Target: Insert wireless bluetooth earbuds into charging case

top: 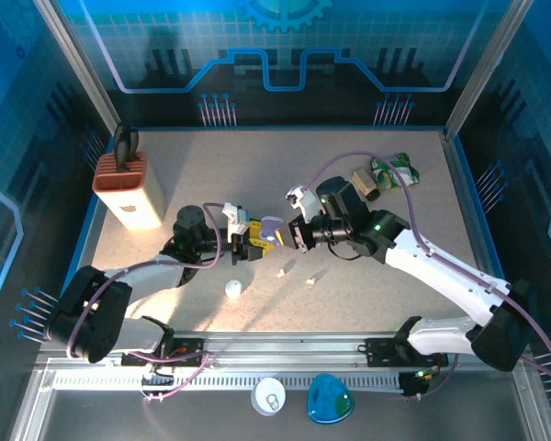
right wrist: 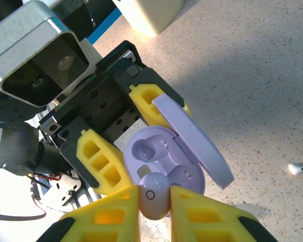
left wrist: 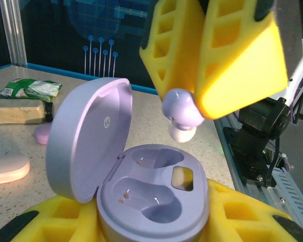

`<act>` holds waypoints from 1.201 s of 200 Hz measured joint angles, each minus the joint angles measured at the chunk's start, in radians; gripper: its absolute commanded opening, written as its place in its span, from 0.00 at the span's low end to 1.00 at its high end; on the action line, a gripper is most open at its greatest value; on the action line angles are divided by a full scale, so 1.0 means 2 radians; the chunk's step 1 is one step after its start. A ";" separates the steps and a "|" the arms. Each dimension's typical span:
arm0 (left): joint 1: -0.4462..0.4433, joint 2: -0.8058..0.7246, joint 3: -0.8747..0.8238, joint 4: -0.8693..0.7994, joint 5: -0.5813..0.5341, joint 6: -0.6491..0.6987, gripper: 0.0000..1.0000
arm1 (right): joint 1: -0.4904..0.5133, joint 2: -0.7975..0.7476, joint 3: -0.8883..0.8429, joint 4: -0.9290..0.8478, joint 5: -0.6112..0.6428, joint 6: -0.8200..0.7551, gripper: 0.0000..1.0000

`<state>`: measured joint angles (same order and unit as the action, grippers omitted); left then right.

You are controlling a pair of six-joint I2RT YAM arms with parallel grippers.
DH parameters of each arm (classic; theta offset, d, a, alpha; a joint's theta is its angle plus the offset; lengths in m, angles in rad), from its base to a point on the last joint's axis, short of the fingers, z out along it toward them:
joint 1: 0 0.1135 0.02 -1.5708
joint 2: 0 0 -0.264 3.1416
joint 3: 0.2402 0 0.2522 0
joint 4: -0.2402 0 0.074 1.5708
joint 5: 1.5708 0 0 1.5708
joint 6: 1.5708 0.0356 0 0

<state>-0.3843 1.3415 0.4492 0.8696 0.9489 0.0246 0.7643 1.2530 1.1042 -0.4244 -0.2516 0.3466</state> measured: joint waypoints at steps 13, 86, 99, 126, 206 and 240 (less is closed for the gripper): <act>0.000 0.001 0.000 0.001 0.005 -0.002 0.30 | -0.001 0.001 0.000 0.001 0.000 0.000 0.20; 0.000 0.001 0.000 0.013 0.001 -0.011 0.30 | -0.004 0.023 0.000 0.007 -0.016 0.002 0.21; 0.000 0.001 0.000 0.013 -0.001 -0.011 0.30 | -0.004 0.024 0.000 0.007 -0.015 0.003 0.25; 0.000 0.001 0.000 0.013 -0.005 -0.011 0.30 | -0.004 0.025 0.000 0.006 -0.013 0.005 0.36; 0.002 0.000 0.000 0.017 -0.014 -0.009 0.30 | -0.026 -0.053 -0.036 0.035 0.000 0.011 0.56; 0.008 0.000 0.000 0.031 -0.016 -0.009 0.30 | -0.081 -0.117 -0.101 0.084 0.019 0.038 0.59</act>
<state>-0.3679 1.3418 0.4488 0.9321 0.9161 0.0059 0.6018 1.0191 0.9020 -0.2573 -0.2127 0.4225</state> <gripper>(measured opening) 0.376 0.575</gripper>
